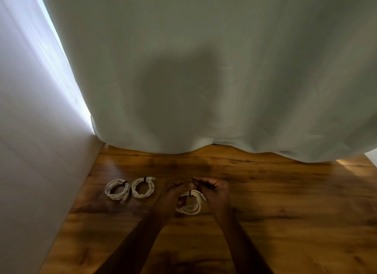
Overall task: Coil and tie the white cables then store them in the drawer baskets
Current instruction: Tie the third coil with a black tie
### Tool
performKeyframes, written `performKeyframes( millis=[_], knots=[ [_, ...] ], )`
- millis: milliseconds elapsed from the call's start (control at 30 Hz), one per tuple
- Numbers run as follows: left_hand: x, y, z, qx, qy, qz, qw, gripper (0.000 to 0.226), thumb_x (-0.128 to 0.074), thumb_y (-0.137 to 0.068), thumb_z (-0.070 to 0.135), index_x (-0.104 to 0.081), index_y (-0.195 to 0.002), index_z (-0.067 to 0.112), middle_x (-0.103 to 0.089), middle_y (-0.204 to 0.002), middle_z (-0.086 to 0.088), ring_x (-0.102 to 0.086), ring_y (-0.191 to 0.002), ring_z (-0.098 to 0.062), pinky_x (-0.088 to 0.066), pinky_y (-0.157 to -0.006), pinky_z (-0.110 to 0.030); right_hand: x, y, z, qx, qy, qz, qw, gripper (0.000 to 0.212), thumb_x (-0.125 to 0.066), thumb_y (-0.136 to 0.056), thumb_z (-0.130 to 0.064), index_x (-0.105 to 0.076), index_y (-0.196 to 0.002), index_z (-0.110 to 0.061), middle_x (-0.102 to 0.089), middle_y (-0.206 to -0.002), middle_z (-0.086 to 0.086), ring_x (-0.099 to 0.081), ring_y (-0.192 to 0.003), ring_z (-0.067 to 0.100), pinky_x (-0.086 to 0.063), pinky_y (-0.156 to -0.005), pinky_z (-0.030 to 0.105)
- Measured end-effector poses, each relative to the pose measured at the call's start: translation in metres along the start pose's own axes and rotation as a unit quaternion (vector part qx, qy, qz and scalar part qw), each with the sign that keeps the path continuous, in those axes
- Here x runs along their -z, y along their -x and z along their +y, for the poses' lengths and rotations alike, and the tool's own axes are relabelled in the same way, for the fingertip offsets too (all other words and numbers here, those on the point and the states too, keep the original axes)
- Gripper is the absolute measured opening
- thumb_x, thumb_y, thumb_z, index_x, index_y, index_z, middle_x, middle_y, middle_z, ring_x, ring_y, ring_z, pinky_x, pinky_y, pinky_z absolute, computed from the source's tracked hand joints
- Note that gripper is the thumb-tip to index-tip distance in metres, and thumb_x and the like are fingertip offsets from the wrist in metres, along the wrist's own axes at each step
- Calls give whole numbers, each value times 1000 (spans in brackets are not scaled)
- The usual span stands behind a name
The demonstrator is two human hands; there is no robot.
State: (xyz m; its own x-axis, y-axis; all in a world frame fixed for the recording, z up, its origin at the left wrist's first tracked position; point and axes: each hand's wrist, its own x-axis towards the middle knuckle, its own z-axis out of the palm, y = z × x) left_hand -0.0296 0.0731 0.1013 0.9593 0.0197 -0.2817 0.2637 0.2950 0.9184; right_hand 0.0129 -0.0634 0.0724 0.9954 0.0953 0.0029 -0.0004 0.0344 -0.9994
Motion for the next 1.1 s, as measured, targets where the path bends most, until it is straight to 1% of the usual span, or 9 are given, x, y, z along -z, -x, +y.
performKeyframes(
  millis=[67,200,567,633,733,833,933,1033,1100],
  knots=[
    [0,1,1,3,-3,1,1000,47,-56,-94,4,-64,-50,20,-49,-48,6,-38,-37,-5,-25,-43,-22,0,0,1,2,1,3,1000,39,-68,-85,10,-79,-80,-28,-79,-82,-3,-76,-77,17,-59,-68,25],
    [0,3,2,-3,-11,5,1000,48,-55,-94,4,-64,-50,21,-52,-49,6,-42,-38,-4,-27,-44,-21,0,2,0,9,6,2,1000,35,-69,-84,10,-78,-82,-24,-78,-80,-5,-76,-75,15,-59,-67,23],
    [4,5,-5,0,9,2,1000,46,-54,-93,3,-63,-51,19,-48,-47,4,-35,-35,-7,-24,-42,-22,-2,6,1,28,12,-9,999,29,-67,-87,9,-78,-89,-18,-79,-85,-2,-76,-76,17,-59,-65,23],
    [7,3,-7,2,10,12,1000,45,-55,-93,4,-59,-50,17,-45,-46,2,-34,-34,-8,-23,-44,-23,-2,6,1,35,28,-7,999,30,-68,-87,8,-77,-90,-20,-79,-86,-3,-76,-77,15,-58,-66,23],
    [10,2,-9,-1,5,19,1000,34,-59,-90,4,-56,-56,6,-40,-47,-2,-32,-33,-11,-22,-44,-24,-2,7,1,54,67,-5,996,33,-71,-86,4,-77,-90,-28,-78,-87,-9,-75,-80,13,-58,-68,24],
    [12,2,-11,20,4,22,1000,37,-56,-90,1,-61,-54,9,-45,-46,-2,-32,-32,-9,-23,-42,-23,-3,8,0,96,124,-19,988,38,-73,-86,1,-75,-87,-37,-76,-85,-21,-74,-76,6,-58,-67,21],
    [13,1,-12,39,6,36,999,26,-57,-88,1,-66,-63,3,-48,-51,-7,-32,-34,-11,-26,-42,-20,-4,11,-2,101,149,-27,983,40,-74,-86,-1,-73,-86,-41,-74,-83,-27,-73,-76,4,-57,-67,18],
    [14,2,-12,55,-4,54,997,19,-57,-87,3,-66,-70,1,-52,-56,-9,-34,-36,-11,-26,-45,-23,-1,11,-3,112,157,-44,980,36,-72,-88,-1,-74,-90,-37,-75,-87,-26,-73,-79,4,-57,-68,19],
    [13,3,-10,52,-12,43,998,22,-55,-89,4,-67,-70,2,-53,-57,-9,-36,-37,-11,-27,-44,-23,0,12,-4,109,163,-64,979,30,-71,-90,-6,-74,-94,-35,-76,-90,-21,-73,-82,6,-58,-70,21]
  ],
)
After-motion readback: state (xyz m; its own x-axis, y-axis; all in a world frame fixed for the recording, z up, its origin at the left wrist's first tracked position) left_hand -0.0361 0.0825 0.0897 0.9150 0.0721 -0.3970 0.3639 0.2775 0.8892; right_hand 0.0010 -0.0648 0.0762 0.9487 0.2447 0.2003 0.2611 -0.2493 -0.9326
